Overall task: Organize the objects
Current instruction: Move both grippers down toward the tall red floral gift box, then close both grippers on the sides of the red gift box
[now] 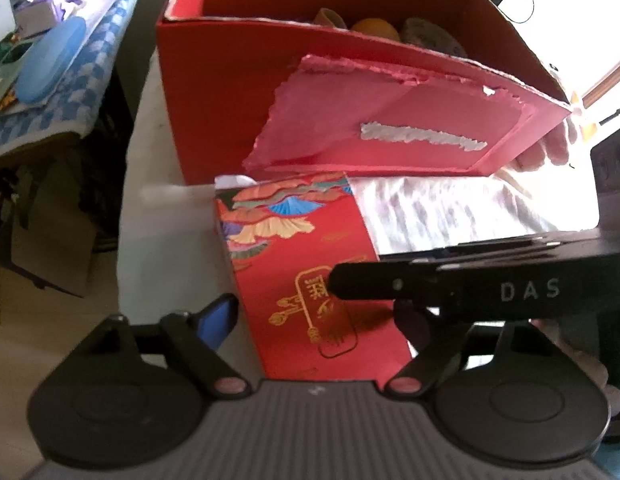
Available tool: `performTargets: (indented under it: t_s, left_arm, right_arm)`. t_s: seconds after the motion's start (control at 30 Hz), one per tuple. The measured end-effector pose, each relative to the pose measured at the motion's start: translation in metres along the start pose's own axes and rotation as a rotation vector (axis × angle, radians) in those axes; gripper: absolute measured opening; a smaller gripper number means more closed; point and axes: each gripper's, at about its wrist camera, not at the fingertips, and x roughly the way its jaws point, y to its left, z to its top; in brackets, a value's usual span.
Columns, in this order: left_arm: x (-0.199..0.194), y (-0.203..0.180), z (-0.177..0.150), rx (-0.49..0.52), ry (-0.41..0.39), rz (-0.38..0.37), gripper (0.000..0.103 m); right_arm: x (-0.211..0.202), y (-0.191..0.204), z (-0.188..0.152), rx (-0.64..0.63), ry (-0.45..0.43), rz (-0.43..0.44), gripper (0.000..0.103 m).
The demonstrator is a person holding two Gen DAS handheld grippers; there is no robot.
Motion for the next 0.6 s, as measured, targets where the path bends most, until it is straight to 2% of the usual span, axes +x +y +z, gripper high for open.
performTargets:
  t_s: [0.27,0.47,0.6]
  left_arm:
    - [-0.008,-0.006,0.001,0.049,0.039,-0.031,0.073]
    - [-0.018,-0.02,0.002,0.129,0.073,-0.059,0.073]
    - [-0.033,-0.031,0.001,0.187,0.043,-0.071,0.073]
  right_arm:
    - [-0.011,-0.002,-0.001,0.004,0.053,-0.009,0.039]
    - [-0.026,0.01,-0.006,-0.06,0.076,-0.035,0.038]
    - [-0.04,0.016,-0.007,-0.097,0.055,-0.034,0.038]
